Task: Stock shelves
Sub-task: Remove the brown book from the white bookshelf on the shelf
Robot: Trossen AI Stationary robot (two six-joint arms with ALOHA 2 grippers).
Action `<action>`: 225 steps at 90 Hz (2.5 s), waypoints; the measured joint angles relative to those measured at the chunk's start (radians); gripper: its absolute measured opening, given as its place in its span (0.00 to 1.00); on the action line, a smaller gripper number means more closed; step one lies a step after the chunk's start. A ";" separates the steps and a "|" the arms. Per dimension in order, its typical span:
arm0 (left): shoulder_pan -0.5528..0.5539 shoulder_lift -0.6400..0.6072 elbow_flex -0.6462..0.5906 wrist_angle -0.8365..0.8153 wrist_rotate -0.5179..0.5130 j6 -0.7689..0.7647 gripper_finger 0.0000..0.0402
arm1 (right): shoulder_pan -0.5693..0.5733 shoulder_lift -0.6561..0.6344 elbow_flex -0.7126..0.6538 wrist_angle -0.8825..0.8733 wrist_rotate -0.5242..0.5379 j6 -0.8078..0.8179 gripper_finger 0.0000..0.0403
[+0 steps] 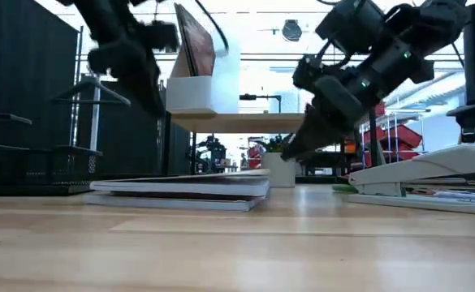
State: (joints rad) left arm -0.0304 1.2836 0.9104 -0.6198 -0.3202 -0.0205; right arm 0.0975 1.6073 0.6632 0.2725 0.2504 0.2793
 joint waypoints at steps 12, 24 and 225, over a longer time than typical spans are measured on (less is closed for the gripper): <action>-0.021 -0.137 0.030 0.015 -0.149 0.000 0.22 | 0.000 0.032 0.001 0.119 0.075 0.058 0.17; -0.032 -0.253 0.055 0.088 -0.296 0.000 0.22 | 0.000 0.100 0.001 0.229 0.093 0.137 0.17; 0.083 -0.167 0.055 0.562 -0.494 0.080 0.56 | 0.010 0.277 0.001 0.426 0.093 0.095 0.17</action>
State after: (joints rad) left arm 0.0528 1.1164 0.9649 -0.0581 -0.8143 0.0596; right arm 0.1070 1.8843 0.6640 0.6989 0.3436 0.3740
